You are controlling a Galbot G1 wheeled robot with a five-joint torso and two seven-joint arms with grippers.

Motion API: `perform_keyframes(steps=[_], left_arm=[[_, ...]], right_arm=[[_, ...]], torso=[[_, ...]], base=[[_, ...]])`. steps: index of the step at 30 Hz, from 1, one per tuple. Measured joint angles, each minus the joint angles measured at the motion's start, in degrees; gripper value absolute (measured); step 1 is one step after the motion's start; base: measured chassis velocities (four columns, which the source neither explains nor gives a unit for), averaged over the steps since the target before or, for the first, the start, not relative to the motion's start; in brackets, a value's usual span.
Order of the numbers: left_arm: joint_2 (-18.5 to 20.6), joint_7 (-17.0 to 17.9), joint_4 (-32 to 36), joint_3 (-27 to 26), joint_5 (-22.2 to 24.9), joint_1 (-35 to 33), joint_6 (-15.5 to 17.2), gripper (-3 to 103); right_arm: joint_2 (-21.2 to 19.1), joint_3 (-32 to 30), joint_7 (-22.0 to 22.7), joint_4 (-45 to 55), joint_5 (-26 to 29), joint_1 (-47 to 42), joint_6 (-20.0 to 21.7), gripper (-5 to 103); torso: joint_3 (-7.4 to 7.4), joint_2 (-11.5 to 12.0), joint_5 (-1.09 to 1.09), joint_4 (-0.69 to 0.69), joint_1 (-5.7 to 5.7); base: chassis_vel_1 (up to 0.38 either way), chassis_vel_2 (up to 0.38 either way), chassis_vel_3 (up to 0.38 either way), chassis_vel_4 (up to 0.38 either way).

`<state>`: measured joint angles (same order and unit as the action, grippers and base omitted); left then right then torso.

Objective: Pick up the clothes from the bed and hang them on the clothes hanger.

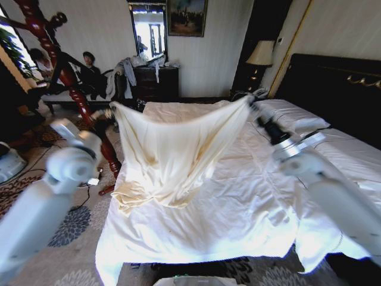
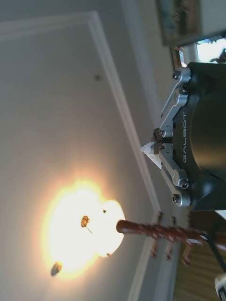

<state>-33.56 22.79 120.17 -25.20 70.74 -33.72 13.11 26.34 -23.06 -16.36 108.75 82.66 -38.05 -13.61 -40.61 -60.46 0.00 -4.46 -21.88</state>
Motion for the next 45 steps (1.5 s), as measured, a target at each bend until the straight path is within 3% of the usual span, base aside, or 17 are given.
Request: perform_keyframes(steps=[1,3,4,7,12,16,18,21,23,25,27,31,34,39,44,45], left_arm=[[0.74,-0.04,-0.07,0.10,0.93,1.16,0.02,0],[4.16,-0.26,-1.19,1.87,5.28,8.26,0.41,0],[4.16,-0.26,-1.19,1.87,5.28,8.26,0.41,0],[7.62,-1.30,-3.63,5.13,10.44,18.20,1.40,0],[9.47,-1.37,-4.15,4.91,14.11,20.04,1.85,0],[9.90,-1.02,0.08,3.12,13.22,13.62,1.82,0],[7.70,-0.26,4.08,2.79,10.57,7.57,1.81,0],[4.78,0.40,7.07,2.62,7.88,2.34,1.87,0],[2.69,0.68,8.99,2.19,5.54,-2.20,2.01,0],[0.52,0.71,10.41,1.07,1.26,-9.22,2.13,0],[0.04,0.73,10.53,0.78,0.48,-10.48,2.13,0],[-4.62,0.82,10.34,-0.66,-4.34,-16.29,2.93,0],[-6.22,0.80,9.14,-0.68,-7.42,-17.81,3.28,0],[-7.62,0.79,7.35,-1.07,-10.19,-20.14,3.78,0],[-8.45,2.71,6.72,-1.36,-9.86,-22.73,6.69,-1],[-8.58,3.42,6.72,-1.27,-8.88,-23.79,8.26,4]], right_arm=[[-0.72,-0.35,1.67,0.54,0.27,0.71,0.21,0],[-3.40,-1.16,9.42,2.16,0.81,3.65,1.80,0],[-3.40,-1.16,9.42,2.16,0.81,3.65,1.80,0],[-6.21,-1.70,17.13,3.62,1.50,6.45,4.34,0],[-6.40,-2.19,18.16,4.32,1.06,7.48,5.03,0],[-6.75,-5.07,17.37,7.63,-1.35,3.02,4.71,0],[-5.70,-8.02,17.29,10.64,-4.08,-3.61,4.28,0],[-3.83,-11.09,17.13,12.89,-7.26,-10.61,4.05,0],[-1.49,-12.01,16.95,14.12,-9.70,-14.55,3.97,0],[3.37,-12.28,16.92,14.78,-12.83,-18.18,3.79,0],[4.88,-12.27,16.93,14.67,-13.49,-18.70,3.76,0],[12.53,-10.79,16.91,11.87,-18.97,-19.94,3.70,0],[14.47,-10.07,16.96,10.33,-21.23,-20.21,3.79,0],[14.77,-9.02,18.53,9.48,-23.17,-21.10,5.16,0],[11.83,-8.58,22.74,13.53,-21.58,-24.52,9.24,0],[10.51,-8.38,24.20,15.40,-20.11,-25.83,10.34,0]], torso=[[0.00,0.00,-0.02,0.03,0.00],[0.00,0.00,-0.03,0.02,0.00],[0.00,0.00,-0.03,0.02,0.00],[0.00,0.00,0.02,-0.04,0.00],[0.00,0.00,-0.01,0.01,0.00],[0.01,0.00,-0.02,0.04,0.00],[0.00,-0.01,-0.02,-0.04,0.01],[-0.01,0.00,-0.02,-0.02,-0.01],[-0.01,0.00,0.02,-0.05,-0.01],[0.00,0.00,-0.01,0.00,0.01],[0.00,0.00,0.00,0.02,0.01],[0.00,0.00,0.03,0.00,0.00],[0.00,0.00,-0.01,-0.03,0.00],[0.00,0.00,0.00,0.02,0.00],[0.00,0.00,0.00,-0.02,0.00],[0.00,0.00,-0.02,0.00,0.00]], base=[[0.000,0.000,0.000,0.000],[0.000,0.000,0.000,0.000],[0.000,0.000,0.000,0.000],[0.000,0.000,0.000,0.000],[0.000,0.000,0.000,0.000],[0.000,0.000,0.000,0.000],[0.000,0.000,0.000,0.000],[0.000,0.000,0.000,0.000],[0.000,0.000,0.000,0.000],[0.000,0.000,0.000,0.000],[0.000,0.000,0.000,0.000],[0.000,0.000,0.000,0.000],[0.000,0.000,0.000,0.000],[0.000,0.000,0.000,0.000],[0.000,0.000,0.000,0.000],[0.000,0.000,0.000,0.000]])
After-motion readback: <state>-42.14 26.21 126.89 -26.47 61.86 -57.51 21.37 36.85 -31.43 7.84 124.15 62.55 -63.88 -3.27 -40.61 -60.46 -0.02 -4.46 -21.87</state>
